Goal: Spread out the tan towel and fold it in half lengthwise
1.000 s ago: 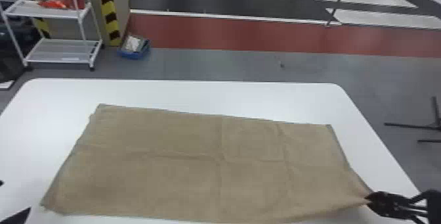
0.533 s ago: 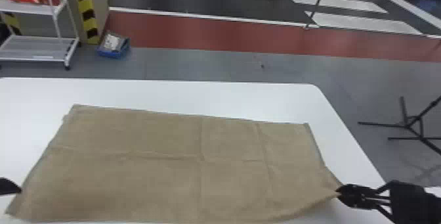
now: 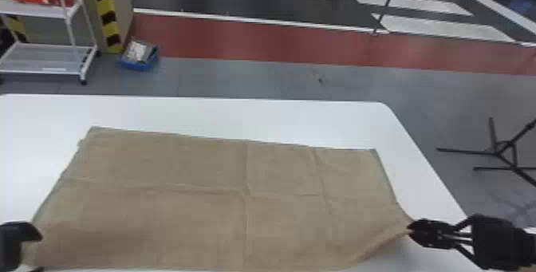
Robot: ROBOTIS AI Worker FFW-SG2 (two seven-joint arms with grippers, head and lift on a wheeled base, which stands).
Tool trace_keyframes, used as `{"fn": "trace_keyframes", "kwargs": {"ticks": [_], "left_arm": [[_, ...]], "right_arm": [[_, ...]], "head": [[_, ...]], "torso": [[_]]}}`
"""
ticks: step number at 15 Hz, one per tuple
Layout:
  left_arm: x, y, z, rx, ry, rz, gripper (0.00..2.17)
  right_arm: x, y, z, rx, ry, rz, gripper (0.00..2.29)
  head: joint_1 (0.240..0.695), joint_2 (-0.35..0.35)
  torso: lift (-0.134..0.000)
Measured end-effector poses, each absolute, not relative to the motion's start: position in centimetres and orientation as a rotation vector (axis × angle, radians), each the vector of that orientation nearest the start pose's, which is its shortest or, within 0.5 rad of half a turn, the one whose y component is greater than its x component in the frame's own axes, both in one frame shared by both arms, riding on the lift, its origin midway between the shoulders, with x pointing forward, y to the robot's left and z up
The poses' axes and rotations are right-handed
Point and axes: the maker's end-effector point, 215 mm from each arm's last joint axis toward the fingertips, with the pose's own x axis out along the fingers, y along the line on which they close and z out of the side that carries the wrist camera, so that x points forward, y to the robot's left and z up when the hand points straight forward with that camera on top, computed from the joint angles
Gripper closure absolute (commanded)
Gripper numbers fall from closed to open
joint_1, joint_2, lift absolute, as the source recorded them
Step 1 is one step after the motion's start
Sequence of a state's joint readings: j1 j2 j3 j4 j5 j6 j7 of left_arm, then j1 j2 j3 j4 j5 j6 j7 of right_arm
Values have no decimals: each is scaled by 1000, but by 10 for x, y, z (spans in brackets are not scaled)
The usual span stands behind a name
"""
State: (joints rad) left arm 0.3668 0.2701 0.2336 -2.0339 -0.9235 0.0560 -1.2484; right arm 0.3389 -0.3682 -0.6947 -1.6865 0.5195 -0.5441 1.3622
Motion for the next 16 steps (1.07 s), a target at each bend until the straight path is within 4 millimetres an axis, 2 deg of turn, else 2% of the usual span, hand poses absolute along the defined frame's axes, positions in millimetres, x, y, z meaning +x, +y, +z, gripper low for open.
{"fn": "trace_keyframes", "kwargs": {"ticks": [1,2,5,8,11,14,16], "left_arm": [[374,316,-461,1073,767,-870,1241],[374,321,-463,1062,789,-851,1352],[373,341,-465,1011,856,-776,1355],[364,346,-460,975,896,-765,1352],[344,341,-436,926,940,-824,1352],[352,339,-405,937,902,-790,1352],[367,334,-389,944,859,-776,1349]], "right_arm": [[338,-443,-420,-1061,534,931,2034],[338,-443,-420,-1061,533,931,2034],[340,-443,-418,-1062,530,928,2034],[342,-444,-415,-1061,521,921,2034],[351,-459,-399,-1045,513,869,2034],[383,-489,-377,-880,554,731,2034],[406,-496,-368,-774,574,668,2034]], "head": [[695,-209],[695,-202],[695,-168],[695,-157],[695,-192],[695,-226],[695,-236]], "torso": [[-118],[-118],[-118],[-118],[-118],[-118],[-118]]}}
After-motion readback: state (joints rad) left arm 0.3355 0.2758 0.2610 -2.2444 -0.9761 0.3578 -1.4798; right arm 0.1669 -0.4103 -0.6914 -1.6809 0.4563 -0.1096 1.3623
